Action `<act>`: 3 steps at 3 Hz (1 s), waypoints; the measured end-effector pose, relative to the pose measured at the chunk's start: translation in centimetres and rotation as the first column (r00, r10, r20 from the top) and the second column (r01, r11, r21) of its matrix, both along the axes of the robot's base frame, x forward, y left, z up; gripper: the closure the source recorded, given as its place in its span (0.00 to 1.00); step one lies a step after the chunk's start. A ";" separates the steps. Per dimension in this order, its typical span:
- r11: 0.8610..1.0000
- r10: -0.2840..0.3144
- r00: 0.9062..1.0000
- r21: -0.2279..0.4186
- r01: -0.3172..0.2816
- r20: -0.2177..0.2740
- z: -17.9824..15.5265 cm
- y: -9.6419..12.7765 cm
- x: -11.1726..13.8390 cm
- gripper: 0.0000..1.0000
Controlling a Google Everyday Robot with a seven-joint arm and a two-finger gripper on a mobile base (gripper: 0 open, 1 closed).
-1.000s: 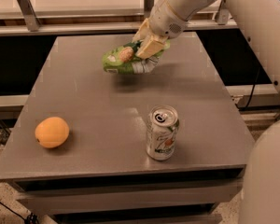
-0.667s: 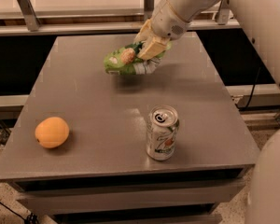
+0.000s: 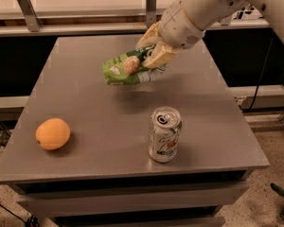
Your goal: Move green rice chip bag near 7up can
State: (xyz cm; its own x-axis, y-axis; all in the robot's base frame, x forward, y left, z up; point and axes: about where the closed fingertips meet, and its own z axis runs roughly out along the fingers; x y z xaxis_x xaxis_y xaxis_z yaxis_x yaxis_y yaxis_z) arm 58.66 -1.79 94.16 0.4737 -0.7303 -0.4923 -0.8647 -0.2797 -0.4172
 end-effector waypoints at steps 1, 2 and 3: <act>0.999 0.044 0.999 0.006 -0.044 0.025 0.1 -0.5 -3.0 1.00; 0.999 0.044 0.999 0.006 -0.045 0.025 0.1 -0.5 -3.0 1.00; 0.995 0.101 0.993 0.016 -0.102 0.060 0.0 0.0 -3.9 1.00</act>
Offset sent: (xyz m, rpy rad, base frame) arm -0.0245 -0.0023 0.0027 0.0071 -0.0231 0.0380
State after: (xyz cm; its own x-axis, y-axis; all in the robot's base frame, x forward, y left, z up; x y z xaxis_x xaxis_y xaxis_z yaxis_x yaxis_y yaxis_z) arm 54.80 -1.83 94.20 0.5738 -0.6675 -0.4746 -0.8058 -0.3563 -0.4731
